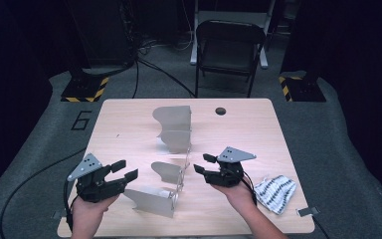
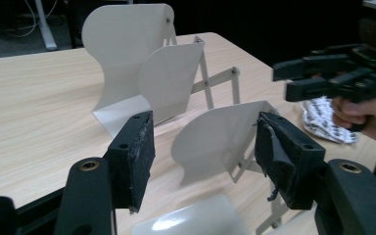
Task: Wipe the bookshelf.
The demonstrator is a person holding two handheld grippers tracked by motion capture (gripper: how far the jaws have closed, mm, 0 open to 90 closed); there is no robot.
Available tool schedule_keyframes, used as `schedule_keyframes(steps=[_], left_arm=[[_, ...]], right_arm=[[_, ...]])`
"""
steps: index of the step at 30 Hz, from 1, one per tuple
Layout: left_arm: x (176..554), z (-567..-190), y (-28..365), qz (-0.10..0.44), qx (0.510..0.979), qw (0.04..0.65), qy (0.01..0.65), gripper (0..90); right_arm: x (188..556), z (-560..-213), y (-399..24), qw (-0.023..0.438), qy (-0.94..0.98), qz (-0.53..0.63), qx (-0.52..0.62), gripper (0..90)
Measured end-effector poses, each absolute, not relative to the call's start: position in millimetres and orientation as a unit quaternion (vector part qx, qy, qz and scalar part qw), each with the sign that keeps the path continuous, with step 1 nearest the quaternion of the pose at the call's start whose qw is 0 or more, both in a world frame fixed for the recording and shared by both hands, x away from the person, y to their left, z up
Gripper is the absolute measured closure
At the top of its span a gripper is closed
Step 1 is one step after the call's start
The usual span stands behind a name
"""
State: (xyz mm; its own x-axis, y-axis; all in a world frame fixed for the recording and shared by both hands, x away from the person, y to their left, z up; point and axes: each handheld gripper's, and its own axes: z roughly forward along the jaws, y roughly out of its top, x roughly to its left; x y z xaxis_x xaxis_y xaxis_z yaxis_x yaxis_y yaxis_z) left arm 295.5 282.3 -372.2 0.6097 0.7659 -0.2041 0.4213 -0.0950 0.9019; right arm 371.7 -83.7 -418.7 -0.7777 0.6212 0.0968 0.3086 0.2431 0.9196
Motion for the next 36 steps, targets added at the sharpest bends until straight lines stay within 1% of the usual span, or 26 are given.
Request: schedule_keyframes(steps=[6, 10, 14, 18, 25, 30, 33, 36], left_arm=[[290.4, -375.9, 265.5, 0.153, 0.737, 0.53, 0.391, 39.4], [288.7, -377.3, 254.2, 0.145, 0.746, 0.528, 0.38, 40.0], [287.2, -378.9, 242.4, 0.134, 0.753, 0.527, 0.371, 40.6], [284.4, -379.0, 236.4, 0.128, 0.754, 0.529, 0.368, 40.9], [278.3, -379.9, 222.1, 0.125, 0.76, 0.525, 0.362, 34.5], [278.6, -384.3, 209.0, 0.12, 0.771, 0.516, 0.352, 33.3], [278.2, -384.8, 203.5, 0.127, 0.779, 0.507, 0.347, 32.3], [277.6, -385.4, 201.2, 0.14, 0.786, 0.495, 0.344, 32.2]], right_arm=[[384.2, -420.2, -76.1, 0.153, 0.779, 0.53, 0.298, 47.5], [388.4, -420.4, -70.6, 0.156, 0.782, 0.527, 0.295, 49.7], [393.7, -415.5, -66.8, 0.157, 0.778, 0.536, 0.288, 51.9], [396.8, -408.9, -62.2, 0.16, 0.776, 0.54, 0.284, 51.8], [403.4, -405.0, -51.5, 0.164, 0.781, 0.534, 0.279, 50.1], [409.2, -408.0, -45.0, 0.163, 0.786, 0.528, 0.278, 50.2], [411.8, -410.0, -42.6, 0.163, 0.786, 0.526, 0.282, 51.2], [415.6, -411.1, -42.0, 0.163, 0.792, 0.52, 0.277, 54.4]])
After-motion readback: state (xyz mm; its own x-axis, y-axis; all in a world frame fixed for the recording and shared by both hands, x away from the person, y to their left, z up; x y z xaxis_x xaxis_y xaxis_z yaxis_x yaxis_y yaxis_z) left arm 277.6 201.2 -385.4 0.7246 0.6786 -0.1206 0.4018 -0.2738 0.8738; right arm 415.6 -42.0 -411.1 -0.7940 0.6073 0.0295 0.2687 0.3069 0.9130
